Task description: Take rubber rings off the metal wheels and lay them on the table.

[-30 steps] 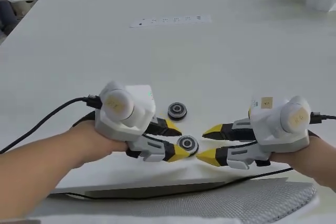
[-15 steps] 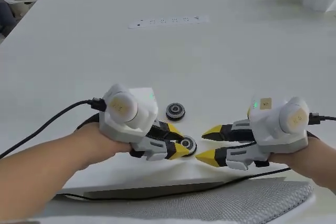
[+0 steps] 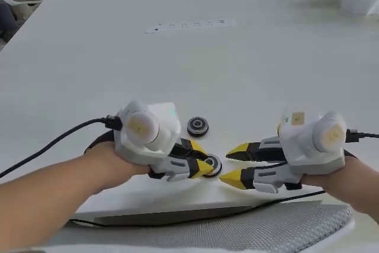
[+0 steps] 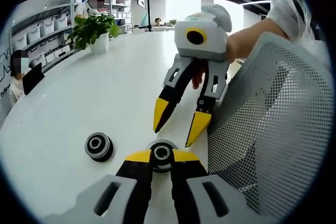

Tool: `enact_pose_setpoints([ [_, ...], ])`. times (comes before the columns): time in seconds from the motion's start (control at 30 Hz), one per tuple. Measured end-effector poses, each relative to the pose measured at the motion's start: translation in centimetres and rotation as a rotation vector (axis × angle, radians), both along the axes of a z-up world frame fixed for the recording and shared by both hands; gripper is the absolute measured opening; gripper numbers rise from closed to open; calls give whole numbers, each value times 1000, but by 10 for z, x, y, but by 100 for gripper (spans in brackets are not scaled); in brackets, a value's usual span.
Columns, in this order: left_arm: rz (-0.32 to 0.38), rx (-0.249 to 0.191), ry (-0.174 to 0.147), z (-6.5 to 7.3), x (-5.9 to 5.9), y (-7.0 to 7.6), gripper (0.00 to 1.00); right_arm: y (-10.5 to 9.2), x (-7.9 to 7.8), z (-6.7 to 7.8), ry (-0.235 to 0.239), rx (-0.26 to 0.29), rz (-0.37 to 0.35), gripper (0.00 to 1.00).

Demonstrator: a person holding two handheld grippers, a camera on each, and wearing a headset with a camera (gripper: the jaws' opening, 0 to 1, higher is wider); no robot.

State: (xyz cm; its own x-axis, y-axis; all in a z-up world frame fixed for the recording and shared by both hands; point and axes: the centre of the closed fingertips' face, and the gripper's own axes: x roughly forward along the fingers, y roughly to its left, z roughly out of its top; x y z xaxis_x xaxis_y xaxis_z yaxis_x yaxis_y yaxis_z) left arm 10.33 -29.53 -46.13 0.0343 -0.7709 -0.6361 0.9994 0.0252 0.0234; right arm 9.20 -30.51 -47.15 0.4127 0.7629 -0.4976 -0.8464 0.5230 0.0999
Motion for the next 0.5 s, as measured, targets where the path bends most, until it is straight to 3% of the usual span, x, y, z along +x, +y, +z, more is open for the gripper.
enact_pose_setpoints([
  [0.5,16,-14,3,0,0,0,8,12,5,-1,19,22,-3,26],
])
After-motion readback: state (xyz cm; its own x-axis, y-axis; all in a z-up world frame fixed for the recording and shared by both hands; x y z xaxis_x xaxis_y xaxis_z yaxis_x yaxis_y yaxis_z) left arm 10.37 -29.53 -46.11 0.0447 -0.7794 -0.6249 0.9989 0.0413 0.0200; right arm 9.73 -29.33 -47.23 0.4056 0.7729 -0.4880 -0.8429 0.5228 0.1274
